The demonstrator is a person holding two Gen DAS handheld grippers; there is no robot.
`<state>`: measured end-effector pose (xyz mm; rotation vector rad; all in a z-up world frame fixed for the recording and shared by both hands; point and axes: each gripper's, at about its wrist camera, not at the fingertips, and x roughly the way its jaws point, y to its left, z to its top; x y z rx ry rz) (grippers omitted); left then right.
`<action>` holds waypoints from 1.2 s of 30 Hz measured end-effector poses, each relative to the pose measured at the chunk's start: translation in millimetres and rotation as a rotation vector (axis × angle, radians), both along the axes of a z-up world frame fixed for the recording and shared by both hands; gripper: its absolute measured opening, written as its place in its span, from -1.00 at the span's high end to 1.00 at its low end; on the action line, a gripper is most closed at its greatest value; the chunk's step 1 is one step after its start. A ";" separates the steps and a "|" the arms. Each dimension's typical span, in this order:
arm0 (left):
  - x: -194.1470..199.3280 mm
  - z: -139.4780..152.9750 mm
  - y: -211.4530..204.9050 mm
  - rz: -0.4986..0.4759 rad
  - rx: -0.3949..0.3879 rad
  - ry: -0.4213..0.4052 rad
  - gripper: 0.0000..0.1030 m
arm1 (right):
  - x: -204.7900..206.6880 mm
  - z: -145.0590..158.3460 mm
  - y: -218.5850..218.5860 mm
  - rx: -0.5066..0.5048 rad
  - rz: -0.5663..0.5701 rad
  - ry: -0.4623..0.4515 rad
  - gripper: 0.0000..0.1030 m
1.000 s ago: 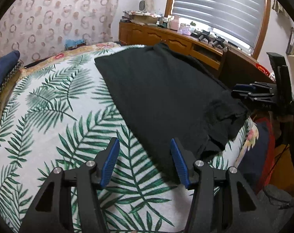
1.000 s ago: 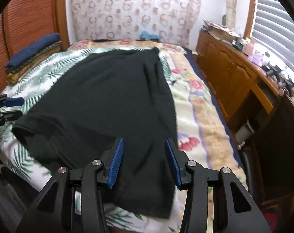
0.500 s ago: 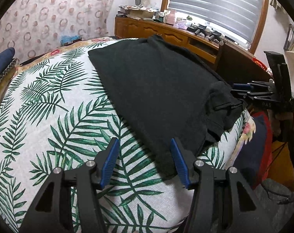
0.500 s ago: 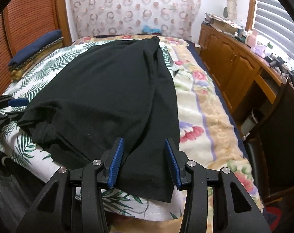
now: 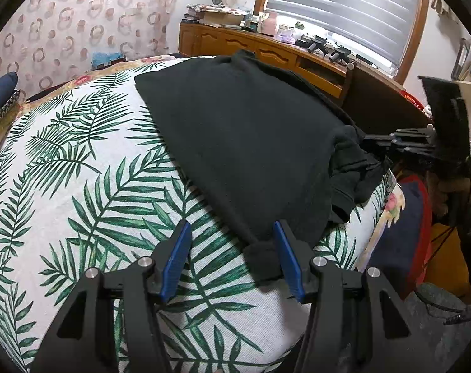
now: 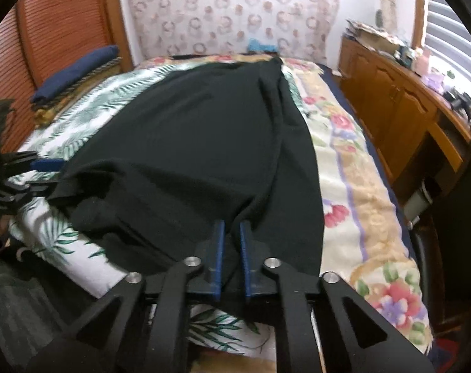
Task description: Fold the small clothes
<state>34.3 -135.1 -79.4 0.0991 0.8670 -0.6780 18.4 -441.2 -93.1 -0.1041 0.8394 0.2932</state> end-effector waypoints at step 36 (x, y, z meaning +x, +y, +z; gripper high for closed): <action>-9.6 31.8 1.9 -0.078 -0.162 0.013 0.90 | -17.8 24.1 19.4 -0.069 0.013 -0.109 -0.09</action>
